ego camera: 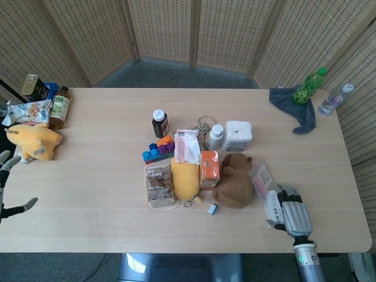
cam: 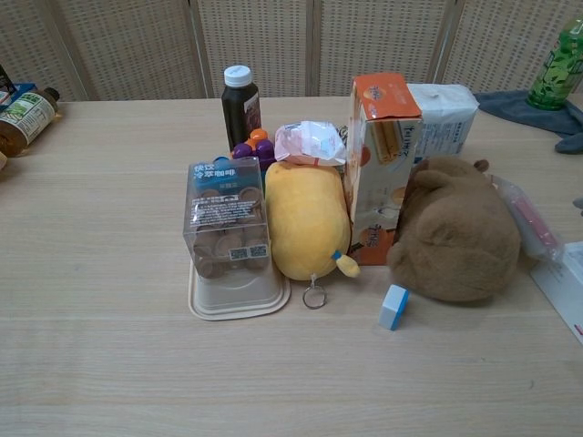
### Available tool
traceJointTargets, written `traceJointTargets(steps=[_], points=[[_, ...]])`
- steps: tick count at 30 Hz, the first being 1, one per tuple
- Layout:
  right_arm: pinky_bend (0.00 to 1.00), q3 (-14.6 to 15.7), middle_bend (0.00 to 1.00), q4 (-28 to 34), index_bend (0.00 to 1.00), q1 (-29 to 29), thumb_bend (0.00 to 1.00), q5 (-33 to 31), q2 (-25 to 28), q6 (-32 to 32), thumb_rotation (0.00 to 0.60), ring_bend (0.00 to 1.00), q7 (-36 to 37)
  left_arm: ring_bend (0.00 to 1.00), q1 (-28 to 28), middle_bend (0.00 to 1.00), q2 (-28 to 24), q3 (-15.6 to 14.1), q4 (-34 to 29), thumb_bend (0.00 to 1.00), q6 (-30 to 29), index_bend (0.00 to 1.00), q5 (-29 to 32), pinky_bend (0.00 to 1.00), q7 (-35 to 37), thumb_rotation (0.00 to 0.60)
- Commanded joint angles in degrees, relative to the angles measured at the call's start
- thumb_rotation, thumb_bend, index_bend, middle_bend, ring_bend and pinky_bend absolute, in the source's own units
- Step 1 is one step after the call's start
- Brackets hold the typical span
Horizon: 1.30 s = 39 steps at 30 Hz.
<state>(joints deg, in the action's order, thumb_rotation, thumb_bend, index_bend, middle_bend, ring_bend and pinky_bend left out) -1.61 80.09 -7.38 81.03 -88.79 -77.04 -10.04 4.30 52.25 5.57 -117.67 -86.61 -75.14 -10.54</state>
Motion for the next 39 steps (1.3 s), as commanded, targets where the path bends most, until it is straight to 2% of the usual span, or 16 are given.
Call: traceJointTargets(steps=[1, 13, 19, 26, 33, 39], points=[[0.00, -0.28, 0.00, -0.81, 0.00, 0.09, 0.00, -0.61, 0.36, 0.38, 0.600, 0.00, 1.06, 0.00, 0.05, 0.00, 0.14, -0.11, 0.03, 0.00, 0.14, 0.16, -0.04, 0.00, -0.25, 0.600], [0.00, -1.71, 0.00, -0.93, 0.00, 0.76, 0.00, -1.53, 5.98, -0.84, 0.600, 0.00, 2.40, 0.00, 0.03, 0.00, 0.43, -0.25, -0.09, 0.00, 0.07, 0.16, -0.26, 0.00, -0.64, 0.600], [0.00, -1.67, 0.00, 1.79, 0.00, 1.18, 0.00, -1.25, 7.50, -1.24, 0.600, 0.00, 3.84, 0.00, 0.10, 0.00, 0.85, -0.56, -0.15, 0.00, 0.25, 0.16, -0.61, 0.00, -1.31, 0.600], [0.00, 0.07, 0.00, 4.86, 0.00, 0.92, 0.00, 0.84, 5.00, -1.02, 0.600, 0.00, 1.44, 0.00, 0.14, 0.00, 1.26, -0.59, -0.04, 0.00, 0.22, 0.16, -0.62, 0.00, -1.68, 0.600], [0.00, 0.89, 0.00, 1.32, 0.00, 1.20, 0.00, 0.07, 0.70, 0.00, 0.600, 0.00, 0.59, 0.00, 0.10, 0.00, 0.76, -0.27, 0.07, 0.00, 0.17, 0.16, -0.31, 0.00, -0.75, 0.600], [0.00, 1.14, 0.00, -2.65, 0.00, 1.19, 0.00, -0.21, -0.90, 0.89, 0.600, 0.00, 1.20, 0.00, 0.01, 0.00, 0.37, -0.20, 0.02, 0.00, 0.11, 0.16, -0.35, 0.00, -0.19, 0.600]])
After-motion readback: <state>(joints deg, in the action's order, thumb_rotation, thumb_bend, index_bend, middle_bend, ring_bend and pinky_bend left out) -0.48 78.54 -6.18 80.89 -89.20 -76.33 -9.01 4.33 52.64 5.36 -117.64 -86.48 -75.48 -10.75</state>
